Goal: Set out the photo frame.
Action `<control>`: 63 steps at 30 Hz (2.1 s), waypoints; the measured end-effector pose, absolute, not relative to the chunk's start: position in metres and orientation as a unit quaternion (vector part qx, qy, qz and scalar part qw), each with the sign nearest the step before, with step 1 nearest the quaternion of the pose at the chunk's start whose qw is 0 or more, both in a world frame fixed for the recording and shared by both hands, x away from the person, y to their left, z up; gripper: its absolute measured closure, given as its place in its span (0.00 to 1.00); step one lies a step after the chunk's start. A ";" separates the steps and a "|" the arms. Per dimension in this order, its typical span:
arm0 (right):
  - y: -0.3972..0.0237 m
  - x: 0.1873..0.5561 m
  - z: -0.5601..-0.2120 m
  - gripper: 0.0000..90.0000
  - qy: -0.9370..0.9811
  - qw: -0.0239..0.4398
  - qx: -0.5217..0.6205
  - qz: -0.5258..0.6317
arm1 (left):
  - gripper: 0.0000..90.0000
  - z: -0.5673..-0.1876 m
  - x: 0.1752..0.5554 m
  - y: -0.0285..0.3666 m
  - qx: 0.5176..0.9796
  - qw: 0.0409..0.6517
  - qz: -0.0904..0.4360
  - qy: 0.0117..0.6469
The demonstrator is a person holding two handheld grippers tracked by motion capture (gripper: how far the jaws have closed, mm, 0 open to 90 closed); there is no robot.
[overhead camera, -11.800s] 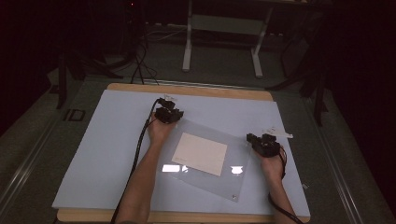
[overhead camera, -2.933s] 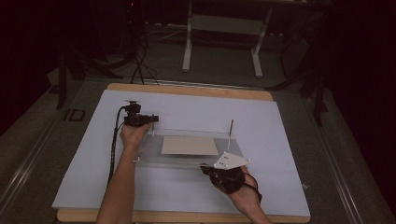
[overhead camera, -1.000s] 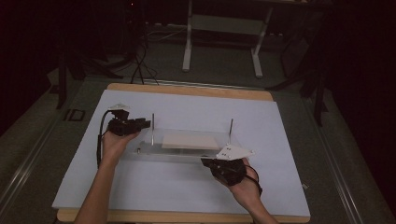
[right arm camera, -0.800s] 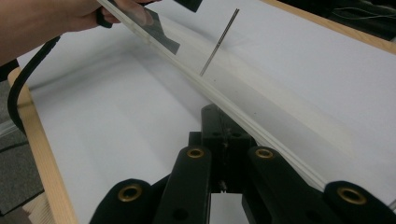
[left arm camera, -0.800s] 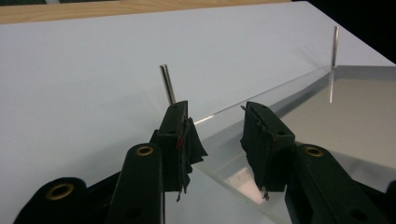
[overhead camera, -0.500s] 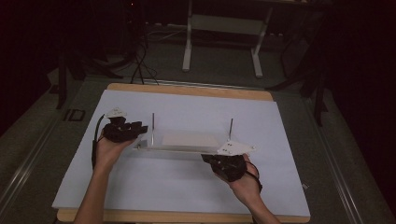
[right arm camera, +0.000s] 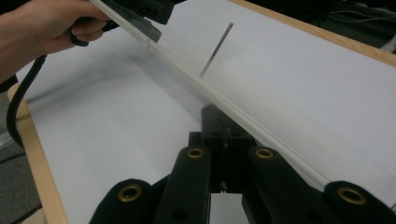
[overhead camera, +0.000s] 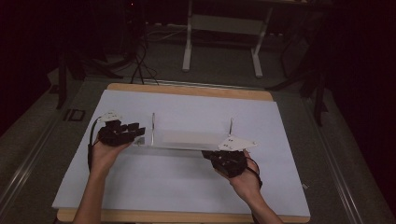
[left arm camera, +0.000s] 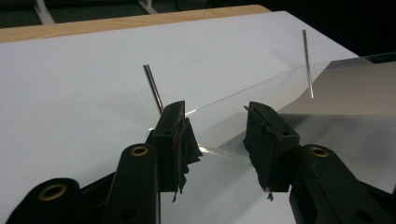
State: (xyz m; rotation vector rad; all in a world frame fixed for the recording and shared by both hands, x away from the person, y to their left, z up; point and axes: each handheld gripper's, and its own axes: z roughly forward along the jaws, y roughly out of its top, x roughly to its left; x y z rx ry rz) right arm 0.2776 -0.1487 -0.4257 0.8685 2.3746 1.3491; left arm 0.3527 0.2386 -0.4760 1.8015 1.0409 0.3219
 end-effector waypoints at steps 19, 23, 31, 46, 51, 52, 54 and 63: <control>-0.148 0.289 -0.418 1.00 0.816 0.137 0.307 0.471 | 0.64 -0.479 0.338 0.259 0.736 0.510 0.130 0.426; -0.147 0.291 -0.417 1.00 0.816 0.137 0.307 0.470 | 0.64 -0.480 0.337 0.260 0.738 0.516 0.120 0.419; -0.147 0.295 -0.413 1.00 0.812 0.138 0.312 0.475 | 0.69 -0.481 0.333 0.259 0.751 0.507 0.126 0.404; -0.147 0.303 -0.408 1.00 0.807 0.135 0.316 0.480 | 0.48 -0.475 0.336 0.239 0.774 0.476 0.170 0.382; -0.148 0.305 -0.408 1.00 0.806 0.134 0.317 0.481 | 0.44 -0.469 0.339 0.226 0.779 0.483 0.183 0.356; -0.148 0.305 -0.408 1.00 0.806 0.133 0.317 0.481 | 0.44 -0.468 0.340 0.224 0.779 0.486 0.185 0.350; -0.148 0.307 -0.407 1.00 0.805 0.133 0.318 0.482 | 0.44 -0.467 0.343 0.220 0.779 0.489 0.188 0.344; -0.150 0.311 -0.405 1.00 0.802 0.136 0.323 0.485 | 0.45 -0.467 0.353 0.208 0.786 0.497 0.196 0.312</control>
